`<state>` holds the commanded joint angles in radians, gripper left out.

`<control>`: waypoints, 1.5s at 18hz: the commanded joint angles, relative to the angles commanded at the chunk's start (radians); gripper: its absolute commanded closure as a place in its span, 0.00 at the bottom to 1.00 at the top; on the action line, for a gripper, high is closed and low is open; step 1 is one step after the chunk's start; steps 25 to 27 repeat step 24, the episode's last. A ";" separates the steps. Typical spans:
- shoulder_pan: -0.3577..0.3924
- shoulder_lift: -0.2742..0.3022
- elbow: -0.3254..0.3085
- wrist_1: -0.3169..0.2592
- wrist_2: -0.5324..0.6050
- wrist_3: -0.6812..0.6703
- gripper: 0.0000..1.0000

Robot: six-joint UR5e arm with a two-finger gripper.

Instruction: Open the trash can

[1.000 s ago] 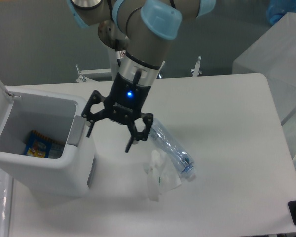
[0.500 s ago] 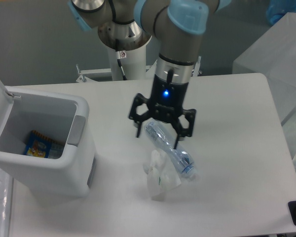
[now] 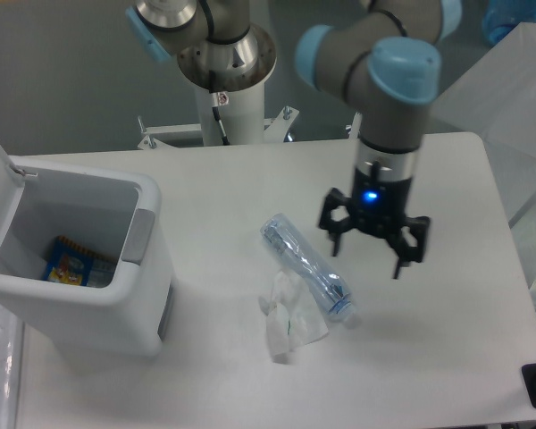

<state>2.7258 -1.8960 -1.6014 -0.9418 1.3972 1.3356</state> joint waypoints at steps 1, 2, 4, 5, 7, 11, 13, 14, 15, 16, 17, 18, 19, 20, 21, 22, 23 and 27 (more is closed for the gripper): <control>0.002 0.000 -0.011 -0.002 0.009 0.048 0.00; 0.002 0.000 -0.018 -0.003 0.014 0.091 0.00; 0.002 0.000 -0.037 -0.003 0.028 0.161 0.00; 0.005 0.000 -0.043 -0.003 0.040 0.195 0.00; 0.008 0.000 -0.057 0.001 0.052 0.229 0.00; 0.006 0.000 -0.063 0.005 0.052 0.231 0.00; 0.008 0.000 -0.064 0.005 0.052 0.231 0.00; 0.008 0.000 -0.069 0.006 0.052 0.231 0.00; 0.008 0.002 -0.074 0.006 0.052 0.229 0.00; 0.008 0.002 -0.077 0.006 0.052 0.229 0.00; 0.008 0.002 -0.077 0.006 0.054 0.229 0.00; 0.008 0.002 -0.077 0.006 0.054 0.229 0.00; 0.008 0.002 -0.077 0.006 0.054 0.228 0.00; 0.008 0.002 -0.077 0.006 0.052 0.228 0.00; 0.006 0.003 -0.077 0.008 0.052 0.228 0.00; 0.006 0.003 -0.078 0.008 0.052 0.226 0.00; 0.006 0.003 -0.078 0.008 0.052 0.226 0.00; 0.006 0.002 -0.080 0.008 0.052 0.226 0.00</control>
